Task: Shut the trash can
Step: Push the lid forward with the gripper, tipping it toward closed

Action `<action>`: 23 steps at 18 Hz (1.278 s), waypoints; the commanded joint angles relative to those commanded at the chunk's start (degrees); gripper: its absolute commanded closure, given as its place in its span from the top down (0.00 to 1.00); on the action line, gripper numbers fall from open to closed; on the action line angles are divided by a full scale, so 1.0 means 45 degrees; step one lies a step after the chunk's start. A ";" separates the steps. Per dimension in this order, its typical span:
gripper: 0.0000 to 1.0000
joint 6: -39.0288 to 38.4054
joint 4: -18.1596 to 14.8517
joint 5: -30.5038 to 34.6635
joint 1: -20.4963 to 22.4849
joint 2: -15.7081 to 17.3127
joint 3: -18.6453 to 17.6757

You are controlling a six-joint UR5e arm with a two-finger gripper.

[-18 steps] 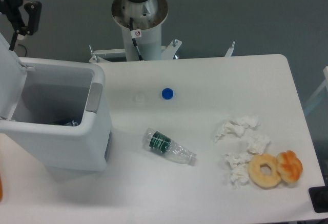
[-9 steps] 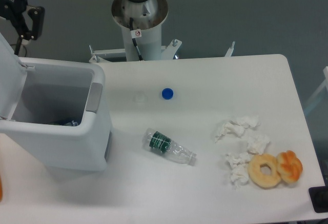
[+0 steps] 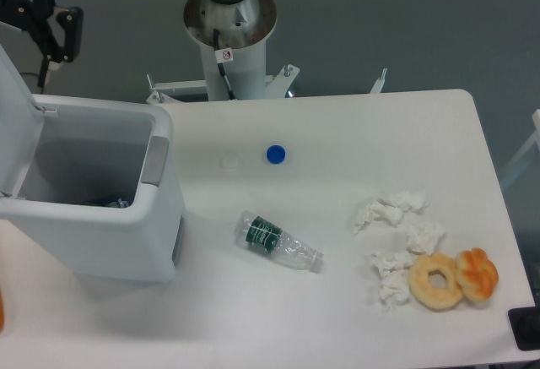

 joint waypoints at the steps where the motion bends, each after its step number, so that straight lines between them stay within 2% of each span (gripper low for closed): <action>1: 1.00 0.0000 0.0000 0.0039 0.0175 -0.0020 -0.0058; 13: 1.00 0.0058 -0.0195 0.0039 0.1816 0.0058 -0.0234; 17: 1.00 0.0117 -0.0156 0.0039 0.2051 0.0058 -0.0586; 23: 1.00 0.0545 -0.0078 0.0176 0.2579 -0.0078 -0.0645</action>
